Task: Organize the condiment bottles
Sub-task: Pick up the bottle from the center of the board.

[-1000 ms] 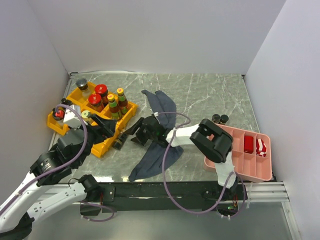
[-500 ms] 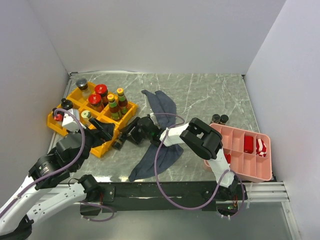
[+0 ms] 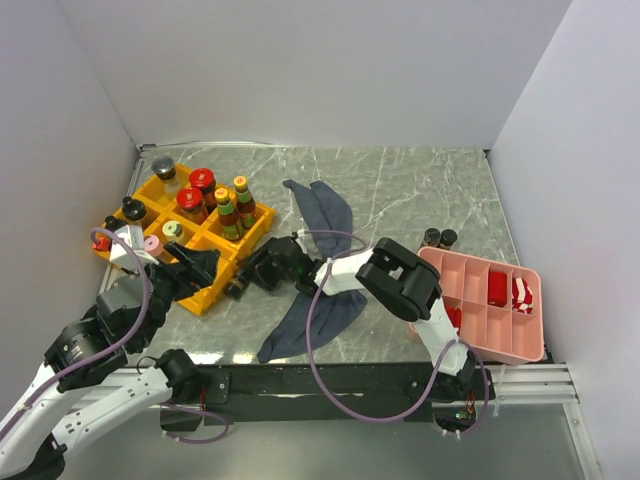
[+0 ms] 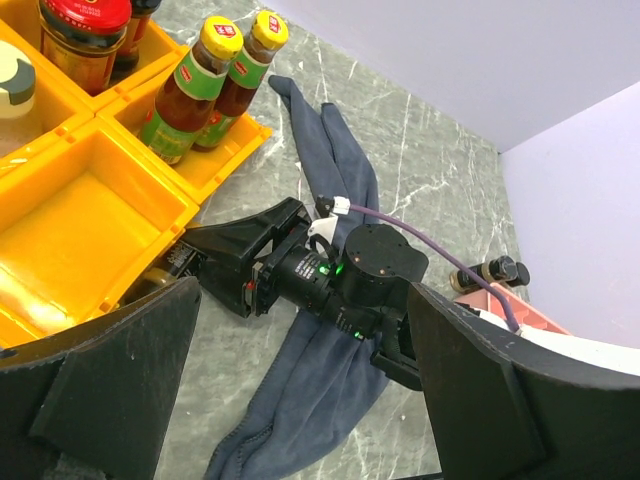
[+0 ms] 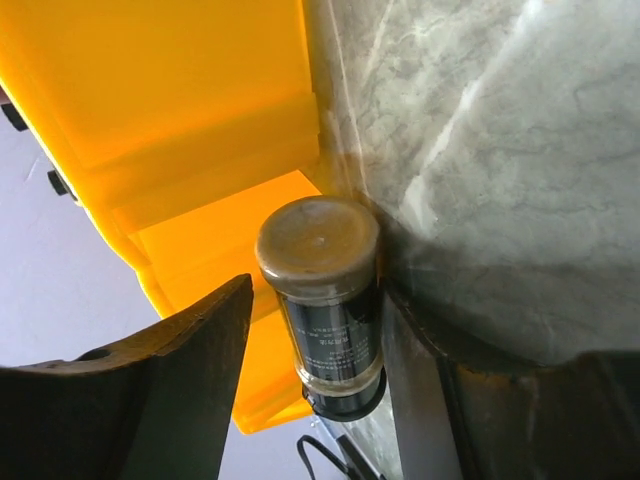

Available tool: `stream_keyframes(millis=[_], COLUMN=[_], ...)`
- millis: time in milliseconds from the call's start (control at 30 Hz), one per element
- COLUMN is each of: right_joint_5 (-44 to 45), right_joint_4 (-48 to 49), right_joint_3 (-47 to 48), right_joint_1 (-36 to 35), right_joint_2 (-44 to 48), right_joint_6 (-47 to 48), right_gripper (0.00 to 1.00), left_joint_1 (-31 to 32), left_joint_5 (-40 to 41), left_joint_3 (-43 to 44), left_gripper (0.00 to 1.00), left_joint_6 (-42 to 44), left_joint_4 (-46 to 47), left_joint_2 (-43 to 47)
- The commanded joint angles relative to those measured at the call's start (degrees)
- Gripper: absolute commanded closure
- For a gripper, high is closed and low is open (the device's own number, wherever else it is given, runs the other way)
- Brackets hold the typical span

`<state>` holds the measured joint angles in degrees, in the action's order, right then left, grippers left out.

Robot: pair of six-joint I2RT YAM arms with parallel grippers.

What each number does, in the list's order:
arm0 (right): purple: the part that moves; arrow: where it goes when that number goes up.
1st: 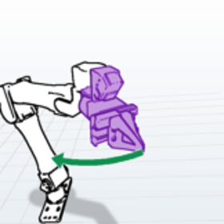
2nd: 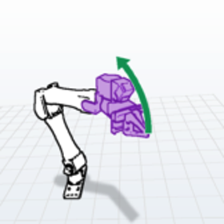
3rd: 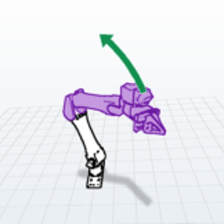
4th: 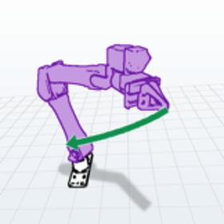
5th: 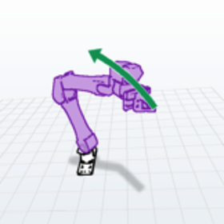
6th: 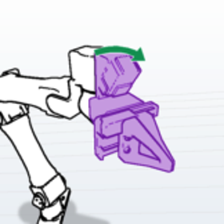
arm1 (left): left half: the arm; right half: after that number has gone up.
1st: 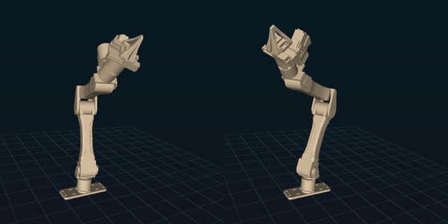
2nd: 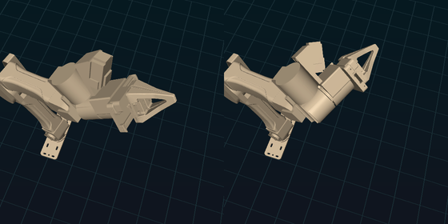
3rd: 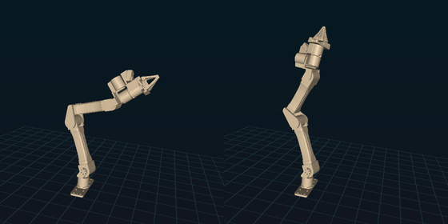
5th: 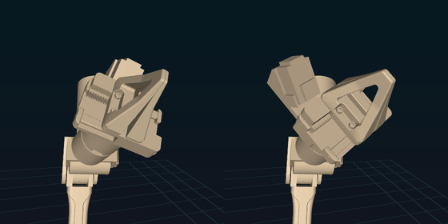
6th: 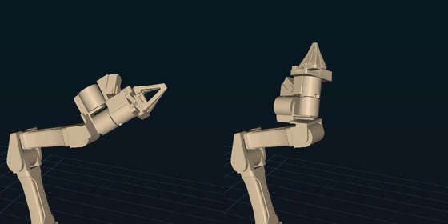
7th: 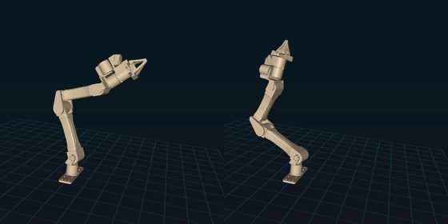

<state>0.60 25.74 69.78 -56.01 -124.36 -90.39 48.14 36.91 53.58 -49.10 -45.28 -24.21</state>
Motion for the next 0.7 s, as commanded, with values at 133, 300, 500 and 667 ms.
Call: stream_keyframes(millis=[133,300,500,667], right_joint_5=[2.4,1.2,-0.4,-2.7], right_joint_4=[0.9,8.9,19.3,27.3], right_joint_3=[-0.2,-7.7,-20.7,-28.6], right_joint_1=[0.0,1.4,5.8,9.4], right_joint_2=[-1.6,2.3,15.4,22.8], right_joint_6=[-0.8,-2.7,-5.1,-9.6], right_gripper=[0.55,0.66,0.72,0.72], left_joint_1=[0.0,-0.1,0.0,-0.1], left_joint_5=[0.1,-1.4,-3.9,-8.5], left_joint_3=[0.8,-0.8,-4.1,-6.1], left_gripper=[0.09,0.09,0.09,0.09], left_joint_6=[0.7,2.6,5.6,7.5], left_joint_4=[0.5,2.6,9.1,15.6], left_joint_2=[0.0,-1.4,-7.6,-15.1])
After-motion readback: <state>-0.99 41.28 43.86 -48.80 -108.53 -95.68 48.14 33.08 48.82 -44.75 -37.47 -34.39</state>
